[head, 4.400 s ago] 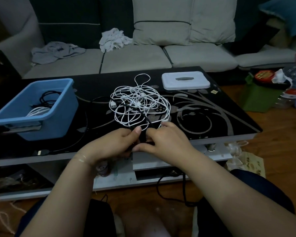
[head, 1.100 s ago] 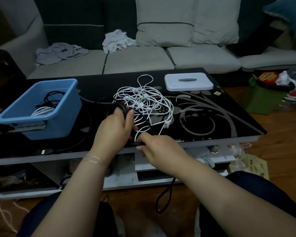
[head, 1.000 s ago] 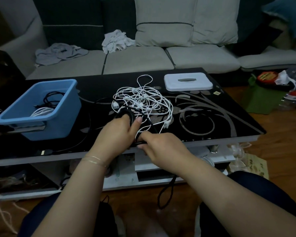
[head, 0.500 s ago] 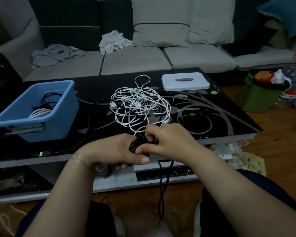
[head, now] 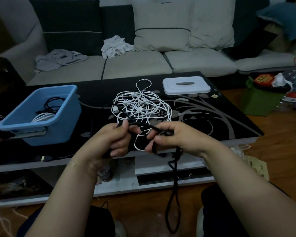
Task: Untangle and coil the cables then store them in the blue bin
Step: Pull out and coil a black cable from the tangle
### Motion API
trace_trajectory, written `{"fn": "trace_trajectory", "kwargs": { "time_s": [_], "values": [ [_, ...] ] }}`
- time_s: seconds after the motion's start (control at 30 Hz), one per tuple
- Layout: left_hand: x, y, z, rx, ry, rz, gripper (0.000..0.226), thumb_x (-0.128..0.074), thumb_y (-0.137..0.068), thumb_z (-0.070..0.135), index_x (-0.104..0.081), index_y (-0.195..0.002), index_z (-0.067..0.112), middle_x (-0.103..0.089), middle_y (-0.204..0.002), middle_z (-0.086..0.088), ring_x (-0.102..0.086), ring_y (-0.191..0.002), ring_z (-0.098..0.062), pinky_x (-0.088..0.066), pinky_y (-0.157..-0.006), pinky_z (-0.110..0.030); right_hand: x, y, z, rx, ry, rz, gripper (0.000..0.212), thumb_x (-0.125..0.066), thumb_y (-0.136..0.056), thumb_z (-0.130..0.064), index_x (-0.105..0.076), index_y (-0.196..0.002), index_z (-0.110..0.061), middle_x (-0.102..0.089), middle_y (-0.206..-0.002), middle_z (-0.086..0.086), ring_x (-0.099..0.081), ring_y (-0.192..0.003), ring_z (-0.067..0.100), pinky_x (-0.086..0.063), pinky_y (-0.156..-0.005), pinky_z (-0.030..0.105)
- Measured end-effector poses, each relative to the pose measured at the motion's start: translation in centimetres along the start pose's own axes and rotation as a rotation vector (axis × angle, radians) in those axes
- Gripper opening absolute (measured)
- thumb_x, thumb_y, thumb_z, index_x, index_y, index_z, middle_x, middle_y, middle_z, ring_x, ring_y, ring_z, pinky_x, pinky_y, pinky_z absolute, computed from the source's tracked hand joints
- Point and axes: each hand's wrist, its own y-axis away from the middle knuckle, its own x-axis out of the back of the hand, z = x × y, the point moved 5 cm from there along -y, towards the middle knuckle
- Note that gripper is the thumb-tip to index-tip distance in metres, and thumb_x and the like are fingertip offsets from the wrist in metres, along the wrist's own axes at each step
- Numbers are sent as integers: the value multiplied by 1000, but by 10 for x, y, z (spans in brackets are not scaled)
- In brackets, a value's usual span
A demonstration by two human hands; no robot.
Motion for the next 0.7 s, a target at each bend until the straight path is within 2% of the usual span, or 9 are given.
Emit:
{"fn": "trace_trajectory", "kwargs": {
  "time_s": [0.07, 0.17, 0.27, 0.37, 0.47, 0.53, 0.63, 0.7],
  "values": [
    [-3, 1, 0, 8, 29, -42, 61, -78, -66, 60, -69, -90, 5, -28, -39, 8, -24, -29, -2, -17, -39, -16, 3, 2, -6, 7, -190, 93, 24, -63, -77, -18, -56, -97, -6, -72, -76, 14, -71, -68, 26, -59, -67, 33],
    [-12, 5, -3, 39, 30, -188, 63, -68, -77, 60, -67, -99, 2, -28, -40, 10, -25, -30, 0, -23, -38, -13, 12, 6, -11, 65, -344, 291, 21, -62, -74, -24, -54, -90, -13, -68, -63, 10, -65, -49, 19, -55, -48, 27],
    [-24, 3, -5, 20, 90, -279, 62, -59, -85, 60, -68, -109, 3, -22, -41, 10, -27, -31, 3, -25, -39, -12, 12, 3, -6, 70, -390, 407, 11, -61, -83, -23, -54, -89, -16, -66, -60, 8, -61, -44, 14, -50, -41, 21],
    [-29, -2, -4, -3, 162, -243, 68, -58, -84, 61, -67, -115, 1, -21, -41, 10, -28, -31, 4, -29, -38, -13, 10, 0, 0, 73, -430, 467, 6, -59, -89, -21, -55, -89, -17, -65, -59, 6, -58, -42, 13, -46, -39, 19],
    [-32, -5, -3, -1, 271, -245, 71, -52, -88, 59, -62, -120, -3, -25, -41, 11, -31, -31, 5, -30, -39, -13, 8, -2, 0, 59, -494, 428, 12, -56, -92, -19, -57, -80, -19, -68, -69, 13, -56, -43, 15, -44, -40, 19],
    [-34, -5, -1, -11, 372, -279, 71, -40, -93, 56, -59, -123, -6, -38, -42, 12, -30, -30, 3, -28, -39, -13, 4, -2, -1, 30, -465, 374, 18, -52, -92, -15, -56, -75, -17, -66, -74, 13, -57, -45, 17, -46, -43, 22],
    [-30, -6, 5, -77, 591, -351, 75, -33, -98, 53, -46, -131, -13, -56, -52, 4, -30, -36, -4, -31, -42, -18, -3, -2, 0, 7, -511, 266, 7, -54, -85, -15, -49, -79, -15, -62, -68, 5, -60, -49, 19, -52, -49, 27],
    [-24, -6, 9, -126, 743, -379, 79, -28, -100, 54, -36, -136, -16, -61, -61, -4, -35, -42, -8, -33, -46, -21, -9, -1, 0, -22, -526, 189, 13, -58, -76, -22, -48, -84, -18, -63, -69, 4, -59, -47, 18, -50, -47, 25]
  ]
}}
